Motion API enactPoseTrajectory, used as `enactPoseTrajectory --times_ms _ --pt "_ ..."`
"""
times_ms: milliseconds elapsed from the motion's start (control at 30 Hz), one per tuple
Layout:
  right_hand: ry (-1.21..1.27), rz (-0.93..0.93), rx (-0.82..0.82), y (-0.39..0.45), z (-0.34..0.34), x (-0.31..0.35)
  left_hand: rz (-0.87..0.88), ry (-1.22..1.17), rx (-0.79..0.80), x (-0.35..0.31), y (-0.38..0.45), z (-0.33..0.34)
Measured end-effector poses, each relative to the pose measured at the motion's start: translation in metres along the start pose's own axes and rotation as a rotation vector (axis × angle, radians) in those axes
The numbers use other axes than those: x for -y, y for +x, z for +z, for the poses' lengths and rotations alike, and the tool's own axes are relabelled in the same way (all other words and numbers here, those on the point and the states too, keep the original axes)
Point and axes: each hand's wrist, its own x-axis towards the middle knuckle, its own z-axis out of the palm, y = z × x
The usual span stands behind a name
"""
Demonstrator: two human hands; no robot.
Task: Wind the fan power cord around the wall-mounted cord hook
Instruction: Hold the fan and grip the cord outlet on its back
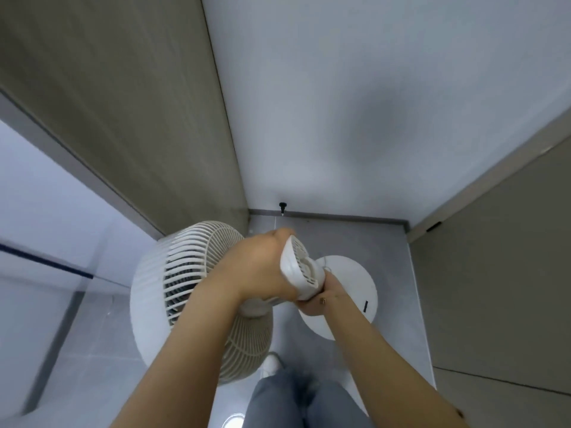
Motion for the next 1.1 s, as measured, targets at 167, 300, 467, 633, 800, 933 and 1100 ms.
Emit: enactPoseTrajectory --times_ms 167,300,467,633,800,933,1100 --pt "-0.084 -0.074 0.1 -0.012 -0.024 -0.027 0.0 -0.006 -0.018 -0.013 -0.042 0.003" --pt "-0.063 0.065 0.004 -0.009 -0.044 -0.034 0.003 0.008 -0.001 -0.026 -0.069 0.011" --pt "-0.134 0.04 0.138 -0.011 -0.07 -0.071 -0.025 -0.015 -0.036 -0.033 -0.12 0.028" --pt "-0.19 0.035 0.166 -0.026 -0.088 -0.12 -0.08 -0.05 -0.083 -0.03 -0.185 0.04" --pt "-0.23 0.007 0.182 -0.036 -0.09 -0.171 -0.076 -0.073 -0.082 -0.011 -0.239 0.037" --pt "-0.312 -0.09 0.235 -0.043 -0.077 -0.231 -0.067 -0.089 -0.096 0.023 -0.3 0.026" --pt "-0.202 0.085 0.264 -0.061 -0.06 -0.323 -0.042 -0.077 -0.134 0.079 -0.394 0.02"
